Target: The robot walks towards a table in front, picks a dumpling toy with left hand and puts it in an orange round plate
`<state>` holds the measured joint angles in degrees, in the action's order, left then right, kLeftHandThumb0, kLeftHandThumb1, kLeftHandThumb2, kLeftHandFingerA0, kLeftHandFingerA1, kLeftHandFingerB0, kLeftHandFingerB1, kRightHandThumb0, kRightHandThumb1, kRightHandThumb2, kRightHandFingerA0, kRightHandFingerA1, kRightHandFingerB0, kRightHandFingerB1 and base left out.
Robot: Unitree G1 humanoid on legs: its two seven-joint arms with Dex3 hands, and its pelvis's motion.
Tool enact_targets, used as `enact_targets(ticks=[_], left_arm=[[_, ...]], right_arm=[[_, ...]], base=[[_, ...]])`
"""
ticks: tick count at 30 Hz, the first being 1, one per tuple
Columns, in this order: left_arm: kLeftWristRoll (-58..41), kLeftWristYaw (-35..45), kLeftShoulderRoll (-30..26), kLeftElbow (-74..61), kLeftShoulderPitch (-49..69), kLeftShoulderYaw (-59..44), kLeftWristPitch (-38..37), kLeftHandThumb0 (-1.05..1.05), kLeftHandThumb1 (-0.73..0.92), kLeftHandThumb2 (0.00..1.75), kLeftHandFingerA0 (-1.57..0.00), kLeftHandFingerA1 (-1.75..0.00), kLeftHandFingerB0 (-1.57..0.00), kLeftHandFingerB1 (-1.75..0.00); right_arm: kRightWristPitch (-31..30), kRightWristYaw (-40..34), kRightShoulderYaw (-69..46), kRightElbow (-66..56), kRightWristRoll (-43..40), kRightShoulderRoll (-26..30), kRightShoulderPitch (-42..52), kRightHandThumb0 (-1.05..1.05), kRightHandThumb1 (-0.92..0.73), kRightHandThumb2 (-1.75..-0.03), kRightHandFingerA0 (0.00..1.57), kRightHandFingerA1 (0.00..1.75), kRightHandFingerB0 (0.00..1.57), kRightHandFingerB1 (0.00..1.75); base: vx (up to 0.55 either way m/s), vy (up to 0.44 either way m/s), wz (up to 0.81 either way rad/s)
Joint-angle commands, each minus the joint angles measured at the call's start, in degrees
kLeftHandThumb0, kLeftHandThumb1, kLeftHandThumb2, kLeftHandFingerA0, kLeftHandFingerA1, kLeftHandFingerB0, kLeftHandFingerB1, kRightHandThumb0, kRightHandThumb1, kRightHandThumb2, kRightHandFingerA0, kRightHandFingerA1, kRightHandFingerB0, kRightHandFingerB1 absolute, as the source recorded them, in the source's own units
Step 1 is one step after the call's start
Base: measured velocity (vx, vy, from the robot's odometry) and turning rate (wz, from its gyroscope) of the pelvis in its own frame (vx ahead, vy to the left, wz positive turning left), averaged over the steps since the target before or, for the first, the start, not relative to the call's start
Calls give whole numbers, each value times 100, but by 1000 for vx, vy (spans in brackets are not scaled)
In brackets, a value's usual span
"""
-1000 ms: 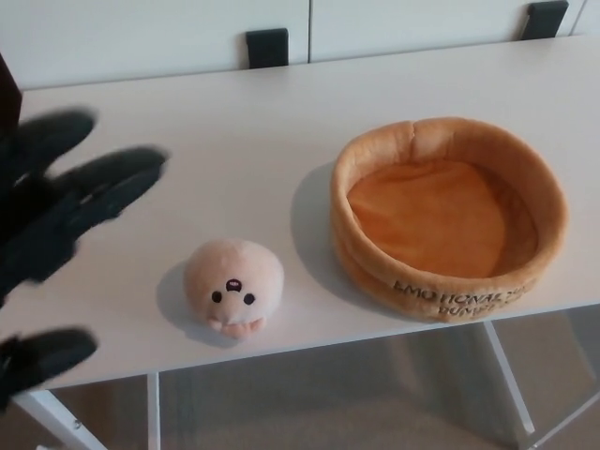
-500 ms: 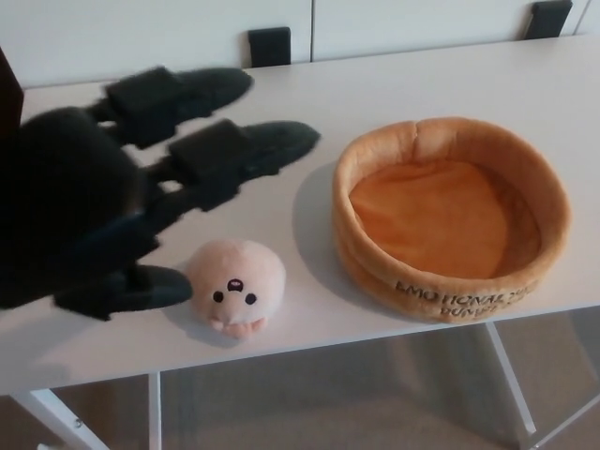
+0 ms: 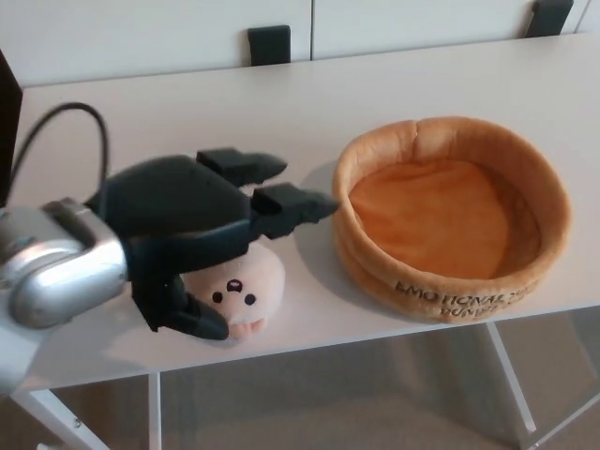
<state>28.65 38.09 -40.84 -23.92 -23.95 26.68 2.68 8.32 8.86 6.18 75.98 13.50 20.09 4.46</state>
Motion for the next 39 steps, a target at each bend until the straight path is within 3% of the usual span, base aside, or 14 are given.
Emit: enact_targets(ticks=[1,4,7,10,15,16,23,29,31,33,34,36,37,39], left_arm=[[1627,1500,207,591,-504,782,1417,-66,40,79,0,0,0,-9],[1951,1207,272,749,-559,948,1133,-81,43,59,0,-4,0,-16],[2161,1018,315,827,-519,1052,1022,-76,34,74,0,0,0,-8],[2504,853,427,964,-433,1247,970,-84,45,59,0,-3,0,-12],[2817,618,643,1357,-502,1459,955,-84,45,59,0,-3,0,-8],[2963,471,658,1439,-460,1534,891,-73,40,83,0,0,0,-8],[3734,-593,631,1678,-181,1923,477,-74,43,81,0,0,0,-8],[3858,-2030,833,2243,-107,2036,296,-54,35,72,-4,-23,0,-24],[3790,-2488,897,2407,-65,2015,204,-28,31,86,0,-46,-2,-49],[3773,-2927,998,2614,-66,2005,160,-25,30,86,-7,-48,-8,-50],[3742,-3205,1025,2662,24,1986,114,-48,42,70,-62,-51,-27,-41],[3815,-3380,1001,2686,78,2026,77,-48,47,75,-69,-55,-34,-44],[3758,-3660,998,2726,145,1974,10,-39,74,64,-87,-52,-69,-41],[3726,-3896,982,2776,202,1933,-31,-38,75,63,-88,-61,-74,-42]], right_arm=[[-110,14,-2,19,34,117,68,-36,-65,-60,68,52,54,40],[-105,71,65,-5,89,156,42,-36,-67,-61,67,52,54,40],[-109,19,66,6,89,132,82,-35,-68,-61,68,50,55,40],[-129,-11,105,55,136,114,115,-37,-67,-61,67,47,52,39],[-80,29,121,13,140,158,58,-36,-67,-61,67,48,55,40],[-90,29,102,21,122,150,56,-35,-67,-61,66,48,55,40],[-24,57,89,-25,88,98,104,-38,-66,-60,65,48,54,40],[-51,128,139,-47,122,132,-61,-39,-70,-62,63,49,51,39],[-56,87,125,-23,117,137,-83,-38,-68,-61,66,49,53,40],[-38,38,160,7,170,176,-130,-35,-68,-60,64,46,54,40],[-31,86,202,-13,205,218,-92,-36,-69,-61,63,46,52,39],[-49,163,234,-50,215,247,-59,-37,-71,-62,63,46,50,39],[-6,134,227,-67,206,254,-38,-35,-70,-61,64,47,52,40],[-2,125,220,-65,189,231,-44,-35,-70,-61,64,47,52,40]], base=[[0,0,0],[0,0,0],[0,0,0],[0,0,0],[0,0,0],[0,0,0],[0,0,0],[0,0,0],[0,0,0],[0,0,0],[0,0,0],[0,0,0],[0,0,0],[0,0,0]])
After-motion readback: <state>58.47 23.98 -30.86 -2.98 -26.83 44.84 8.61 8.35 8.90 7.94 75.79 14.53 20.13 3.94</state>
